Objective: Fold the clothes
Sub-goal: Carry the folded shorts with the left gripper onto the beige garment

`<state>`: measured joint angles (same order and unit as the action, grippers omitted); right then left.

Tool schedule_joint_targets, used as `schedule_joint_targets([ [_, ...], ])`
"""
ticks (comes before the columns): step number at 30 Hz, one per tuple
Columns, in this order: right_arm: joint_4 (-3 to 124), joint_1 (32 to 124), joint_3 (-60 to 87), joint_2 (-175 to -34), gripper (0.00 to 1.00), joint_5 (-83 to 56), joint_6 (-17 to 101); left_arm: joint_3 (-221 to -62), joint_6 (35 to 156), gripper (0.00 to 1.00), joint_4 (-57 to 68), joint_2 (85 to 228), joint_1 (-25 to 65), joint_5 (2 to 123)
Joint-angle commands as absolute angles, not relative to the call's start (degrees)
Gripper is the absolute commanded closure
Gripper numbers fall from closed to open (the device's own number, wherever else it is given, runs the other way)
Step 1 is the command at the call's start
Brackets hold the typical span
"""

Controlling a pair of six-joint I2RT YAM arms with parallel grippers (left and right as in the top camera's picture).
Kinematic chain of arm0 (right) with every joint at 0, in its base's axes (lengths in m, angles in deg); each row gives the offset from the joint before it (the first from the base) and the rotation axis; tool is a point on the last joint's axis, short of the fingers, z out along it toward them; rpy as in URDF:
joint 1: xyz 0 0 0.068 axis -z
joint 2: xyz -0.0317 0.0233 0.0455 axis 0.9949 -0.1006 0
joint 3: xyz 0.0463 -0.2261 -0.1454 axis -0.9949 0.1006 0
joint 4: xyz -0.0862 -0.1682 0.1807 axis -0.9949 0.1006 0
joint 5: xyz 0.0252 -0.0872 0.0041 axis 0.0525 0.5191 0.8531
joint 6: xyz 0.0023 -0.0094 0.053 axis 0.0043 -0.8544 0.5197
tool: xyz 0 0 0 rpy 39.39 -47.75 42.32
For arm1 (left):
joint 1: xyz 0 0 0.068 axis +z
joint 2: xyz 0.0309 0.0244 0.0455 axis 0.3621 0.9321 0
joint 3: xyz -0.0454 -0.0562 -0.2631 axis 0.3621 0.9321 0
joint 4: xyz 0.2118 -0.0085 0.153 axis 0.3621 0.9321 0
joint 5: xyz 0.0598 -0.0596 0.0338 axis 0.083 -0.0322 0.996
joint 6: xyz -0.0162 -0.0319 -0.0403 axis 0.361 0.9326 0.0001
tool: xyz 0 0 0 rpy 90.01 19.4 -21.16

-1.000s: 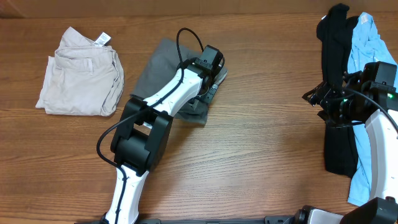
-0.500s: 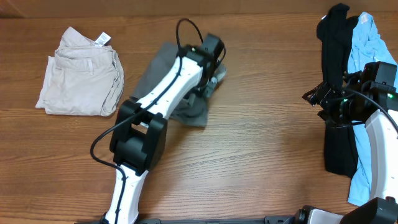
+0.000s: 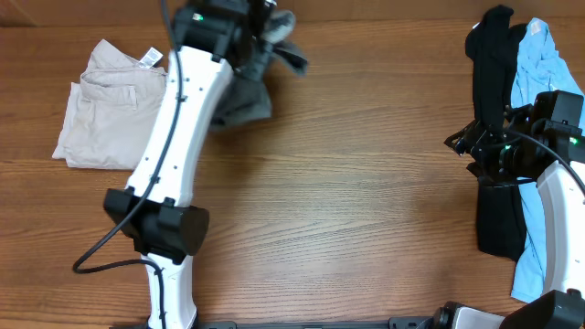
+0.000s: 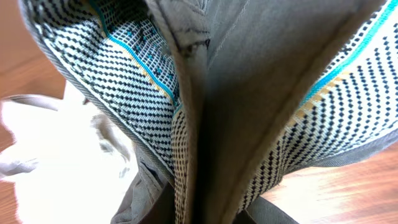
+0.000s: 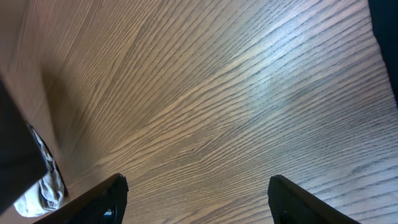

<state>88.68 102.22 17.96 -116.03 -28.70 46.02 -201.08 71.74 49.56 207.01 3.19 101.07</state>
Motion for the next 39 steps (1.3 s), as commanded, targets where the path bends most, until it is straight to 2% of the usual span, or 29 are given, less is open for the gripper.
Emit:
schedule_joint_targets([
  [1, 88.5, 102.3, 17.3, -115.7, 0.23, -29.7, 45.4, -208.1, 70.5, 0.96, 49.3, 204.7, 8.1, 106.9],
  [10, 90.6, 102.3, 17.3, -115.7, 0.24, -29.7, 45.4, -211.6, 70.5, 0.96, 49.1, 202.7, 18.5, 120.0],
  [13, 91.6, 102.3, 17.3, -115.7, 0.24, -29.6, 45.4, -211.6, 70.6, 0.96, 49.1, 202.7, 22.3, 120.5],
  [19, 93.6, 102.3, 17.3, -115.7, 0.23, -29.6, 45.4, -211.5, 70.5, 0.96, 45.2, 203.0, 32.7, 115.7],
  [24, 94.3, 102.3, 17.3, -115.7, 0.24, -29.6, 45.4, -211.4, 70.5, 0.96, 42.8, 205.3, 40.2, 105.7],
  [29, 94.4, 102.3, 17.3, -115.7, 0.23, -29.6, 45.4, -211.4, 70.2, 0.96, 44.4, 210.7, 41.3, 100.9],
  [39, 94.4, 102.3, 17.3, -115.7, 0.23, -27.0, 45.4, -211.4, 66.8, 0.94, 50.9, 223.5, 37.0, 90.1],
])
